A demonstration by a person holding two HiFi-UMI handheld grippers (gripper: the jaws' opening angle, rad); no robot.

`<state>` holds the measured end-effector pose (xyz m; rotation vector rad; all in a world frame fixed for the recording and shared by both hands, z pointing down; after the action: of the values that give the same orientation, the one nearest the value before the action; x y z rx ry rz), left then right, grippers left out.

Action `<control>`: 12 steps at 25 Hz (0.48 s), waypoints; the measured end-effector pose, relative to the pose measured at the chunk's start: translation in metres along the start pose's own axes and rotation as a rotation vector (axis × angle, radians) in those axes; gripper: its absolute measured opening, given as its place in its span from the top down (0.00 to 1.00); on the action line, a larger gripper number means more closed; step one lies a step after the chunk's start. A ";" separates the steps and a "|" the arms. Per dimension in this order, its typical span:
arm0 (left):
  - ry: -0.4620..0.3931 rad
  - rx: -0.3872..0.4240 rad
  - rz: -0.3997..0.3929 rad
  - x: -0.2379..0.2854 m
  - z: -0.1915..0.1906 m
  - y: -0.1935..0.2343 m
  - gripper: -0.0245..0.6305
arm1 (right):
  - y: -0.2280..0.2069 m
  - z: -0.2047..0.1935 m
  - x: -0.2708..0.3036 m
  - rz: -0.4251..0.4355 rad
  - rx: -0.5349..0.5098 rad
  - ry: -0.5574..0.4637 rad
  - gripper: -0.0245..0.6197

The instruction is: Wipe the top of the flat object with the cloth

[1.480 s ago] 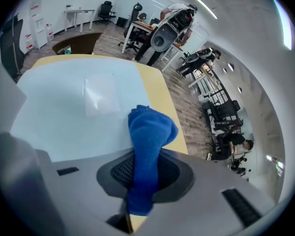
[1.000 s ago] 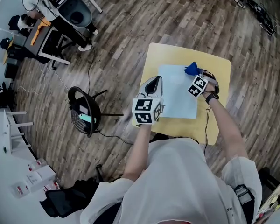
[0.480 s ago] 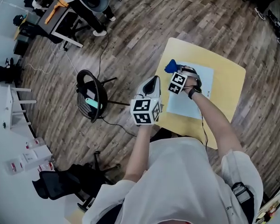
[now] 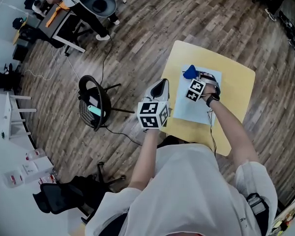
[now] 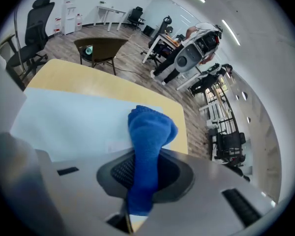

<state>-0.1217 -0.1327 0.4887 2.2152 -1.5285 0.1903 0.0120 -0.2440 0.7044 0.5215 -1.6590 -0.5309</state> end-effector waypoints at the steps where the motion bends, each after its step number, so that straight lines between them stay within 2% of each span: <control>1: 0.000 -0.005 -0.021 0.004 0.001 -0.005 0.95 | -0.001 -0.014 -0.001 -0.003 0.021 0.019 0.86; 6: 0.015 0.009 -0.087 0.021 0.003 -0.025 0.95 | -0.002 -0.078 -0.008 -0.009 0.076 0.094 0.86; 12: 0.021 0.029 -0.131 0.030 0.007 -0.044 0.95 | -0.003 -0.147 -0.018 -0.009 0.136 0.188 0.86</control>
<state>-0.0708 -0.1485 0.4810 2.3193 -1.3718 0.1962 0.1600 -0.2433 0.7092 0.6589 -1.5194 -0.3656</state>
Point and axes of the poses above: the fingertips, and each gripper's own axes: x forward along the fingers, y to its left, z out of its top, the point moved 5 cm from there along -x, backward along the fingers, and after that the axes turned 7 degrees about -z, right-handed, at the moved point
